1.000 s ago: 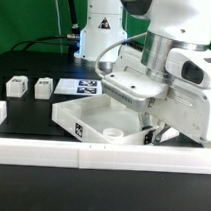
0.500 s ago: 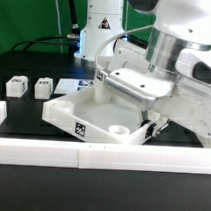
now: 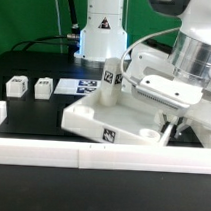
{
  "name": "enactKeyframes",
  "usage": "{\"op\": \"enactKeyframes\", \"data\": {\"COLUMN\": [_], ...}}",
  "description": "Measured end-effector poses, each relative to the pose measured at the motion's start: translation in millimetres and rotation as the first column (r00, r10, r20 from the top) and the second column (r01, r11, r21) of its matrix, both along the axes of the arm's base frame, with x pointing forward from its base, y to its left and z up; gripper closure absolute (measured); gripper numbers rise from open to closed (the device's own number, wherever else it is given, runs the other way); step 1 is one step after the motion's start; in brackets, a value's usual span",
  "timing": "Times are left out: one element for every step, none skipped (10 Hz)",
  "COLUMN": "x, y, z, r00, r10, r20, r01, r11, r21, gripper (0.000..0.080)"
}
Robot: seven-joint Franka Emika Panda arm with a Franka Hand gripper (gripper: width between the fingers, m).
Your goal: Assemble square table
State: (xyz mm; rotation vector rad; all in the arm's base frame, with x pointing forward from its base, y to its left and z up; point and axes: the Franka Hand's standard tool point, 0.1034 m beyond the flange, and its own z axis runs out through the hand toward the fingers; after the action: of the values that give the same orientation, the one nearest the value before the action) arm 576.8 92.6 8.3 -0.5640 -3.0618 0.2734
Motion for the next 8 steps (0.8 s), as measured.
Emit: {"op": "enactKeyframes", "data": {"x": [-1.8, -0.1, -0.4, -1.0, -1.7, -1.8, -2.0, -2.5], "y": [-5.5, -17.4, -19.2, -21.5, -24.8, -25.5, -26.8, -27.2], "z": [-0.4, -1.9, -1.9, -1.8, -2.2, -2.1, -2.1, -2.1], "r00": [0.995, 0.978, 0.967, 0.947, 0.919, 0.913, 0.902, 0.892], "r10": [0.089, 0.193, 0.240, 0.310, 0.387, 0.400, 0.425, 0.447], "r20": [0.045, 0.083, 0.083, 0.083, 0.078, 0.078, 0.077, 0.075], "r01": [-0.092, -0.203, -0.250, -0.319, -0.395, -0.408, -0.432, -0.453], "r11": [0.993, 0.970, 0.957, 0.935, 0.909, 0.904, 0.893, 0.882], "r21": [0.080, 0.132, 0.148, 0.152, 0.135, 0.131, 0.130, 0.129], "gripper": [0.0742, 0.0743, 0.0743, 0.0743, 0.0742, 0.0742, 0.0742, 0.0738]}}
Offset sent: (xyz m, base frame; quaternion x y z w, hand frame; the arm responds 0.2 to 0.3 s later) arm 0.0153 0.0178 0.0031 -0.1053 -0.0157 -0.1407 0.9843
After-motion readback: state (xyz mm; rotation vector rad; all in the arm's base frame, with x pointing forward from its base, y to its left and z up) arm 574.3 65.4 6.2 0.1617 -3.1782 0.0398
